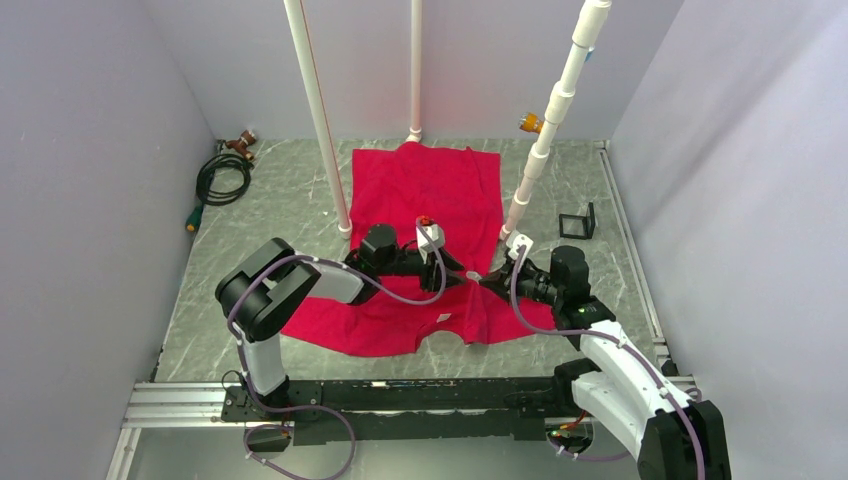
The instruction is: Remove the brooch from the garment
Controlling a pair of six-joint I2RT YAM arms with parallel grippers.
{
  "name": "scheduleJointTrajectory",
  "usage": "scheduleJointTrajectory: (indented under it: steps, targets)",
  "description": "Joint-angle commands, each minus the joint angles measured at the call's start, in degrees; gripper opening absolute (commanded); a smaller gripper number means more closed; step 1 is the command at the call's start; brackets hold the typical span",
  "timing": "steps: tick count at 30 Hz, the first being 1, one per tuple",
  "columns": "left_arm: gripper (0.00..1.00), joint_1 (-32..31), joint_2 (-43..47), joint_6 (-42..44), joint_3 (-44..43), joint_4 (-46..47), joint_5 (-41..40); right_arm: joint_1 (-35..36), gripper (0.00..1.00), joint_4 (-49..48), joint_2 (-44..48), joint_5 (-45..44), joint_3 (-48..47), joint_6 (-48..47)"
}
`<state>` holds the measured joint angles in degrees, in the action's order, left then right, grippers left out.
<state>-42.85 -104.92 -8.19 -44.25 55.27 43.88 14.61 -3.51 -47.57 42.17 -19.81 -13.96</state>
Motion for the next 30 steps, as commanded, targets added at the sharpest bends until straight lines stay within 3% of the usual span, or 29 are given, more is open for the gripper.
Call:
scheduleJointTrajectory:
  steps: [1,12,22,30]
  targets:
    - [0.46,0.05,1.03,0.61,0.88,6.33,3.27,0.15,0.0,-1.73,-0.07,-0.2,-0.57,-2.41]
    - [0.47,-0.19,-0.89,2.75,1.53,4.05,2.43,0.22,0.0,-1.25,-0.07,-0.72,-0.66,-7.81]
    - [0.41,-1.63,-1.68,6.07,0.47,-0.69,-0.34,0.23,0.0,-1.08,-1.33,-1.26,-0.93,-13.92]
    - [0.06,-1.81,-0.69,5.82,0.2,-1.23,-0.11,0.18,0.0,-0.14,-2.91,-3.97,0.03,-22.62]
